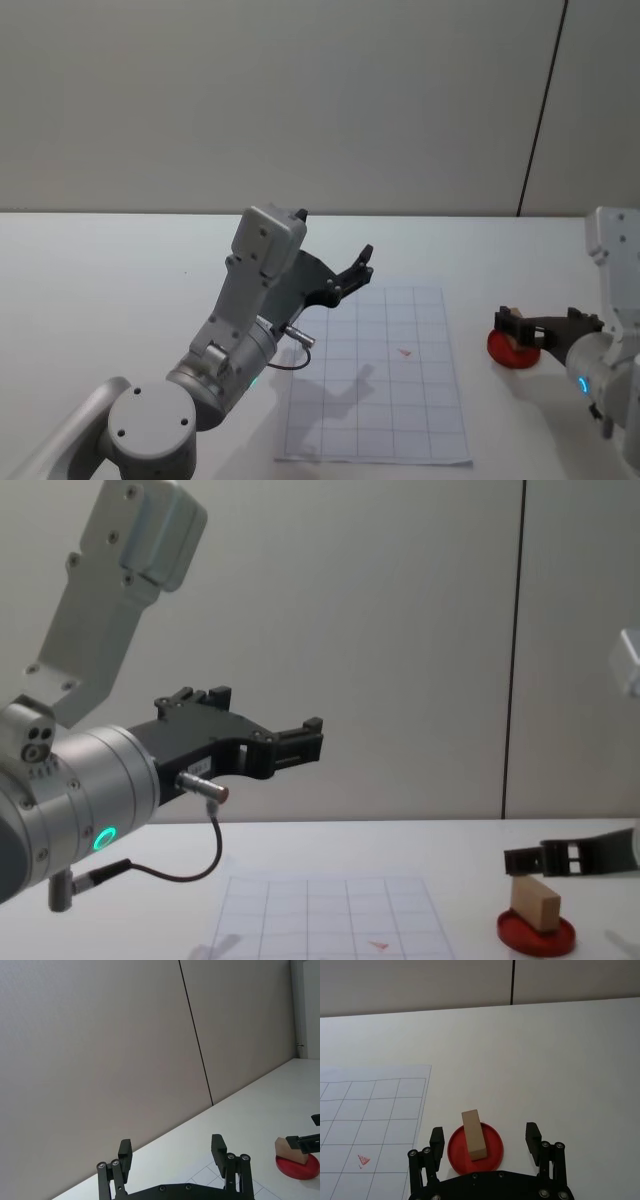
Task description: Use the one hand to pick up the stamp and affix it onto the A4 paper.
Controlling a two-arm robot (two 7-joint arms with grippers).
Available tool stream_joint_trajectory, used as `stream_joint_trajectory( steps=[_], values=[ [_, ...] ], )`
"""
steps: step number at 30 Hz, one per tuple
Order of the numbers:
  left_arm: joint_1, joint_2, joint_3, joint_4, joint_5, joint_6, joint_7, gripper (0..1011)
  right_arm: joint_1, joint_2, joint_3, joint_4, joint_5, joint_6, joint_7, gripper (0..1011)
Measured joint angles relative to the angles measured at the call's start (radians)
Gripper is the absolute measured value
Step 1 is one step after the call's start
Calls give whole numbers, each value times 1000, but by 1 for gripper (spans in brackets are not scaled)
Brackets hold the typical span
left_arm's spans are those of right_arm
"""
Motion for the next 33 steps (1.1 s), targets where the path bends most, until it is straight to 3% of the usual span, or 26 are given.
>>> stream_joint_trajectory(
  steps=[16, 33],
  values=[
    [0, 0, 0, 0, 0, 0, 0, 1002, 36, -29, 5, 55, -1, 30, -12, 1001],
    [0, 0, 0, 0, 0, 0, 0, 1002, 74, -56, 6, 133, -21, 23, -23, 1001]
  ],
)
